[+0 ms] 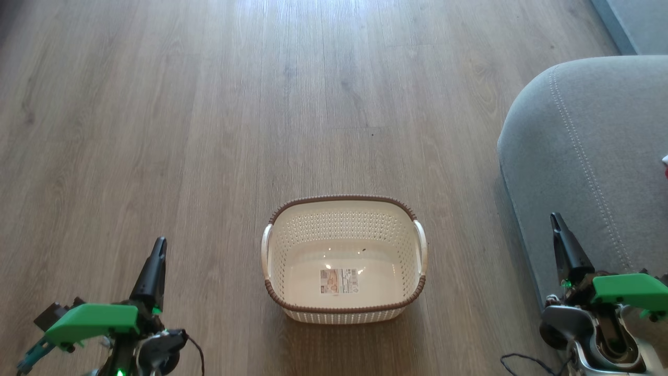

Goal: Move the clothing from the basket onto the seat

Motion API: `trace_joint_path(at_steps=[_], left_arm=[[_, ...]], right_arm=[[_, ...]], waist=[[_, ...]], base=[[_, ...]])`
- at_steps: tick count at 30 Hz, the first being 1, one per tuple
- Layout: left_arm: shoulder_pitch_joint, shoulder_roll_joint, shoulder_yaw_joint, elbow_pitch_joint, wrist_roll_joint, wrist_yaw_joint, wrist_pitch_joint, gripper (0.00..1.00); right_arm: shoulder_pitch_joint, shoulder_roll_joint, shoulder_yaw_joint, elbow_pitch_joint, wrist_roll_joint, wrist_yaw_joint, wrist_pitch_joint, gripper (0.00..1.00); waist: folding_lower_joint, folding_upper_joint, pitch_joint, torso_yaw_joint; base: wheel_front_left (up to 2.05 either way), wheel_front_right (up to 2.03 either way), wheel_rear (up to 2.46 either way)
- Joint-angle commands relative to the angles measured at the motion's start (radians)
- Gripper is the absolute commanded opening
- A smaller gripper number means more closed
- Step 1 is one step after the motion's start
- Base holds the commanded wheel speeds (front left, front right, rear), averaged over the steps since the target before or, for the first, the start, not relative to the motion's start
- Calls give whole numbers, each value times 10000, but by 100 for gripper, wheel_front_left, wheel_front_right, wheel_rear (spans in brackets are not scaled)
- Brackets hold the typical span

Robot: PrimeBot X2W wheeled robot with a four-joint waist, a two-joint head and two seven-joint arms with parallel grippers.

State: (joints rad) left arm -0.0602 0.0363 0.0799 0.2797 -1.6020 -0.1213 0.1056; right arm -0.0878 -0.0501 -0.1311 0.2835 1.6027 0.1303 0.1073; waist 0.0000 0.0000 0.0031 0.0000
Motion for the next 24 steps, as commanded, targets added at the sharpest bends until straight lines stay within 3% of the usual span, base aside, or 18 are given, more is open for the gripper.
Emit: trace_joint_path(at_steps=[1, 24], left_arm=[[-479, 139, 338, -345, -68, -94, 76, 0], [-479, 139, 338, -345, -68, -94, 75, 0]], right_arm=[[-202, -1, 173, -387, 59, 4, 59, 0], [-202, -1, 174, -387, 60, 4, 59, 0]], waist=[[0, 0, 0, 0], [0, 0, 0, 0]], base=[[0, 0, 0], [0, 0, 0]])
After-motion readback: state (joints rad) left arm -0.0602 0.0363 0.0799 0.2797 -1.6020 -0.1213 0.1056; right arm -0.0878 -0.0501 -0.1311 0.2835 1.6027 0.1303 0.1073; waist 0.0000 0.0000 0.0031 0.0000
